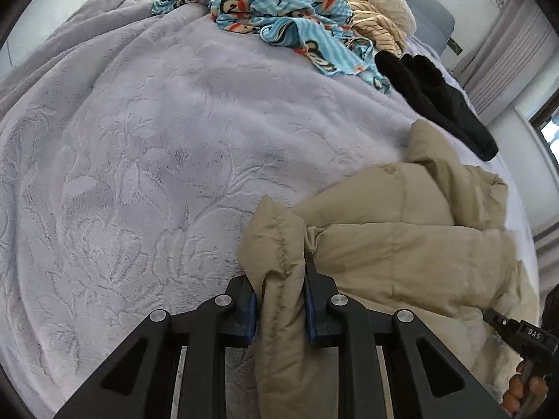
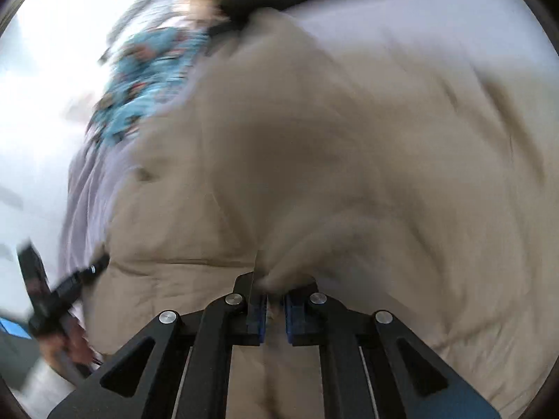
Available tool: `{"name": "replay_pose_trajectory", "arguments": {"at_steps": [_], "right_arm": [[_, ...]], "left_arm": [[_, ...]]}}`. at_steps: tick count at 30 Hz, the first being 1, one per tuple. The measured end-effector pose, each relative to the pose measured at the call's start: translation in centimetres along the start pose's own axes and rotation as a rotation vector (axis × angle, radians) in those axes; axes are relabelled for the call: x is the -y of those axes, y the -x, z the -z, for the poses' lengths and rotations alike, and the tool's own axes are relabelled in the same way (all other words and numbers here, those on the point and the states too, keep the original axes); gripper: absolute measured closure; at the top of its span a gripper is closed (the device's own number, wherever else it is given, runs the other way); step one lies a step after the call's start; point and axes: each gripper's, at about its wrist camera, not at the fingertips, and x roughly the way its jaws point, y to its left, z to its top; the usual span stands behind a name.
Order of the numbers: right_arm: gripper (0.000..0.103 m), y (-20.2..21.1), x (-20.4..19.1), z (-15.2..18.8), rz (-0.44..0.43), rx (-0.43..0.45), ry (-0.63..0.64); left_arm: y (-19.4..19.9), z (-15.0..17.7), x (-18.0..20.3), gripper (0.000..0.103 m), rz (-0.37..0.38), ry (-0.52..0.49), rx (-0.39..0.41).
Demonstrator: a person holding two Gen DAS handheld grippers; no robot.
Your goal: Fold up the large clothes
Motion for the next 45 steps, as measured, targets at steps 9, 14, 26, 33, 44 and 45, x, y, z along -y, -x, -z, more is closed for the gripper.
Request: {"name": "replay_pose_trajectory", "arguments": {"at_steps": [9,14,26,33,44,45], "right_arm": [[0.076,6.5,2.8,0.0,-0.024,0.052,-0.033],[0.02,5.9,4.0,-2.7,-0.11,0.032,-0.07],[0.094,2.1,4.1,0.9,-0.042,-0.08,-0.007],[0.083,4.6,3.6,1.1,0.066,-0.05,0.05],[0.038,10.4,6.9,3.1,0.014,-0.046,-0.014],[0.035,10.8,7.5,3.4,-0.008,-0.053,-0.041]], "left_arm": [[6.6,-1.1,-0.1,0.076,-0.111,-0.006,0.101],[8.8,0.1,0.9,0.076,-0.011,0.021,0.062],[2.8,6.8,0.8,0.057,-0.228,-0.089,-0.014],[4.5,6.1,1.6,0.056,-0.269,-0.077,-0.02],[7.8,8.8,9.5,0.054,-0.229,-0.149,-0.055],[7.8,9.1,10.3,0.036,-0.217,-0.155,-0.064]]}}
